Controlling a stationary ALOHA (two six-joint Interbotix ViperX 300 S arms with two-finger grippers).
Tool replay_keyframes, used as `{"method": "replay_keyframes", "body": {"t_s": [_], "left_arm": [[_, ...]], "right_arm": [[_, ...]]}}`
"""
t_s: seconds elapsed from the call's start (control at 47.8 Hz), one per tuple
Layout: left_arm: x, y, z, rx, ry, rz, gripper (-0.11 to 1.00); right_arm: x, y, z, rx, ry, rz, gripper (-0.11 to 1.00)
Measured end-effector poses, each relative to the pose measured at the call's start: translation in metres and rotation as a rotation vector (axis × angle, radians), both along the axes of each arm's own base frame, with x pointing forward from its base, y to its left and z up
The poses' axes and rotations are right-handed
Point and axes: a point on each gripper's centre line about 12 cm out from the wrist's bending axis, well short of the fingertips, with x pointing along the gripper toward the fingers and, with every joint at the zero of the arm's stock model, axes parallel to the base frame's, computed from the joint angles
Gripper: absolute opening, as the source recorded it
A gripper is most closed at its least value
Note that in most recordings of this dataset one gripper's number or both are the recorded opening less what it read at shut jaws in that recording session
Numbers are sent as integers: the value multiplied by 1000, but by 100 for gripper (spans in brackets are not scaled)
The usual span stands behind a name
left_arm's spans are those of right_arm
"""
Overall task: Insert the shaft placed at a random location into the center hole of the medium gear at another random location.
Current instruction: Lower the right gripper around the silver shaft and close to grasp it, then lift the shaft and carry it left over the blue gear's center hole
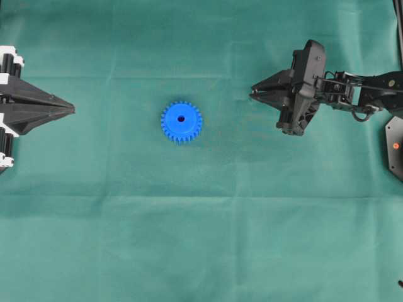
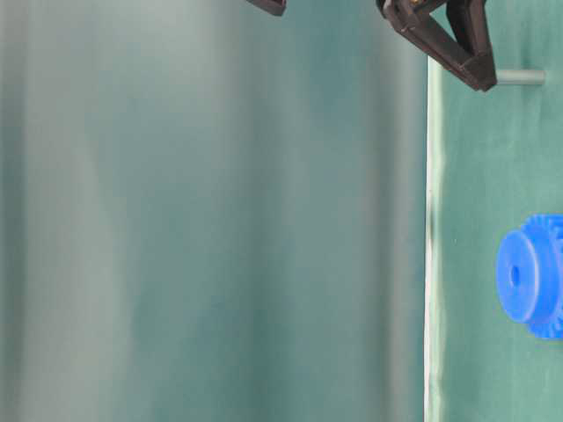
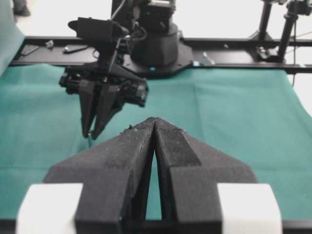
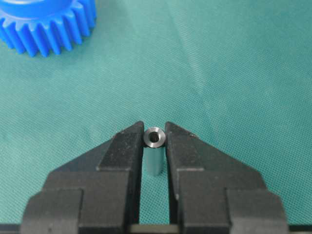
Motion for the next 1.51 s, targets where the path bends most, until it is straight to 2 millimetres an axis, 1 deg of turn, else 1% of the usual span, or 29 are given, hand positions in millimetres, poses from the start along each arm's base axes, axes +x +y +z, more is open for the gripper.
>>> {"method": "replay_keyframes", "body": {"t_s": [0.147, 0.23, 0.356, 0.481, 0.565, 0.607, 0.67, 0.775, 0.942, 1.109, 1.34, 1.507], "left_arm": [[0, 0, 0, 0, 2, -2, 0], [0, 0, 0, 2, 0, -2, 0], [0, 0, 0, -3, 2, -1, 0], [0, 0, 0, -2, 0, -2, 0], [0, 0, 0, -2, 0, -2, 0], [0, 0, 0, -2, 0, -2, 0], [0, 0, 0, -2, 0, -2, 0], [0, 0, 0, -3, 2, 0, 0], [0, 0, 0, -2, 2, 0, 0], [0, 0, 0, -2, 5, -2, 0], [1, 0, 0, -3, 5, 0, 0], [1, 0, -1, -2, 6, 0, 0]], "right_arm": [[1, 0, 1, 3, 12, 0, 14], [2, 0, 10, 3, 17, 1, 14], [6, -2, 32, 4, 27, -1, 14], [9, -1, 66, -7, -6, 4, 14], [9, 1, 81, -13, -24, 9, 14], [8, 2, 85, -15, -31, 11, 14], [8, 2, 87, -16, -35, 11, 14], [8, 2, 86, -14, -26, 11, 14], [9, 2, 76, -4, 3, 11, 14], [17, 2, 74, -5, -5, 18, 14], [42, 13, 77, 4, -30, 56, 14], [70, 23, 80, 7, -47, 95, 14]]}}
